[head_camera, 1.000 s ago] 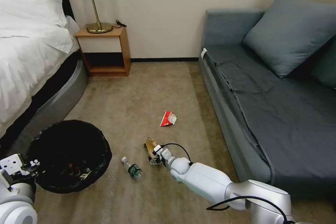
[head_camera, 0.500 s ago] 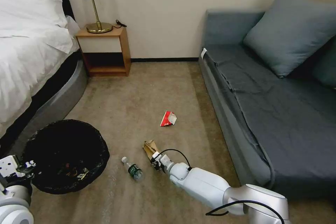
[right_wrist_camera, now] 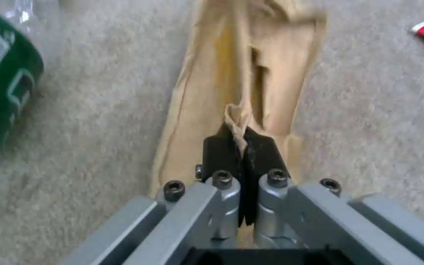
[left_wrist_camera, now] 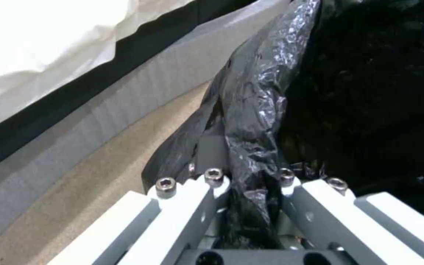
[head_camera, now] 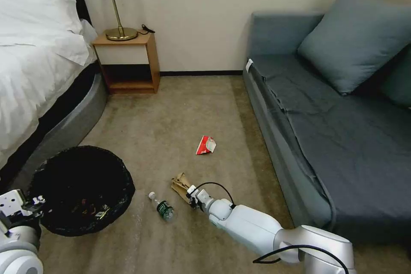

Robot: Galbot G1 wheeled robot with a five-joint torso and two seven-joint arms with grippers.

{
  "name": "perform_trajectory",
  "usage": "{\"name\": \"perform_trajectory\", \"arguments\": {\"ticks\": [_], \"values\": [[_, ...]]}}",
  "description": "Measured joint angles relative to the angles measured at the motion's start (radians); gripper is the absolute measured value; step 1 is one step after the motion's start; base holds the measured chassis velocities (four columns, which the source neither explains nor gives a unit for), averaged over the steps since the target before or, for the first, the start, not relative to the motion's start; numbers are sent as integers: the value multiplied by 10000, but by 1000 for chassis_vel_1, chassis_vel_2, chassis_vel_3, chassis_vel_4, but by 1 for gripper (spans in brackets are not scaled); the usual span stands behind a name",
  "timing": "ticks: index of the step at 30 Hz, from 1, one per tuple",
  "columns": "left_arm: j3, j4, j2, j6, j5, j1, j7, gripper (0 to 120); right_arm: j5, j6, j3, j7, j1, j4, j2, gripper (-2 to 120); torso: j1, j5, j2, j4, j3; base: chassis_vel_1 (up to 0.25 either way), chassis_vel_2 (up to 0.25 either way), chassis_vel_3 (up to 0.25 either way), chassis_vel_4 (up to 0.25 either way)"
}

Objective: Pick up the trash bin, then pick up the garbage on the floor and place it into the trash bin.

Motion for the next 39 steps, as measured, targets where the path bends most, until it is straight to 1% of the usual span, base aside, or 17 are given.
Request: {"name": "perform_trajectory", "arguments": {"ticks": [8, 12, 16, 18, 19, 21, 22, 25, 26, 27, 28, 30, 31, 34, 36, 37, 39], "values": [[169, 136, 97, -3, 21, -119, -2, 3, 33, -63, 435, 421, 270, 826, -469, 0, 0, 0, 0, 0, 0, 0, 0, 0, 0], [239, 203, 179, -7, 22, -189, -5, 3, 53, -147, 767, 579, 310, 1360, -831, 0, 0, 1, 0, 0, 0, 0, 0, 0, 0], [365, 367, 257, -7, 59, -301, -16, 3, 56, -293, 1400, 856, 302, 2226, -1372, 0, 0, 2, 0, 0, 0, 0, 0, 0, 0], [376, 385, 262, -7, 64, -311, -16, 3, 85, -316, 1470, 886, 308, 2393, -1450, 0, 0, 2, 0, 0, 0, 0, 0, 0, 0], [440, 508, 300, -9, 79, -390, -19, 3, 342, -469, 1767, 1034, 371, 3252, -1856, 0, 0, 0, -1, -1, 1, 0, 0, 0, 0], [468, 619, 342, -22, 92, -474, -18, 3, 880, -679, 2076, 1215, 486, 4586, -2396, 0, 0, 1, 0, -1, 0, 0, 0, 0, 0], [468, 619, 342, -22, 92, -474, -18, 3, 880, -679, 2076, 1215, 486, 4586, -2396, 0, 0, 1, 0, -1, 0, 0, 0, 0, 0], [472, 787, 456, -42, 95, -553, -32, 3, 2254, -1196, 2599, 1599, 771, 7352, -3480, 0, 0, -1, -1, -3, 1, 0, 0, 0, 0], [472, 826, 493, -42, 95, -581, -28, 3, 2582, -1336, 2729, 1667, 835, 8144, -3674, 0, 0, -1, 0, -2, 0, 0, 0, 0, 0], [472, 826, 493, -42, 95, -581, -28, 3, 2582, -1336, 2729, 1667, 835, 8144, -3674, 0, 0, -1, 0, -2, 0, 0, 0, 0, 0], [472, 843, 510, -42, 94, -597, -26, 3, 2801, -1427, 2796, 1713, 868, 8645, -3781, 0, 0, 0, 0, -3, 0, 0, 0, 0, 0], [472, 926, 566, -44, 78, -690, -26, 3, 3576, -1852, 2907, 1961, 961, 10430, -4039, 0, 0, 0, 0, -1, 0, 0, 0, 0, 0], [472, 926, 566, -44, 78, -690, -26, 3, 3576, -1852, 2907, 1961, 961, 10430, -4039, 0, 0, 0, 0, -1, 0, 0, 0, 0, 0], [498, 965, 568, -43, 70, -755, -34, 3, 4069, -2193, 2462, 2494, 968, 11870, -3942, 0, 0, -1, 0, -2, -1, 0, 0, 0, 0], [530, 961, 551, -44, 68, -760, -32, 3, 4094, -2195, 2154, 2672, 976, 12086, -3765, 0, -1, 0, 0, -2, 0, 0, 0, 0, 0], [563, 944, 530, -44, 66, -762, -32, 3, 4098, -2196, 1913, 2777, 1003, 12175, -3606, 0, 0, 0, 0, -1, 0, 0, 0, 0, 0], [667, 842, 461, -41, 66, -777, -38, 3, 4001, -2136, 1074, 2945, 1222, 12049, -3002, 0, 0, -1, 0, 1, 0, 0, 0, 0, 0]]}}
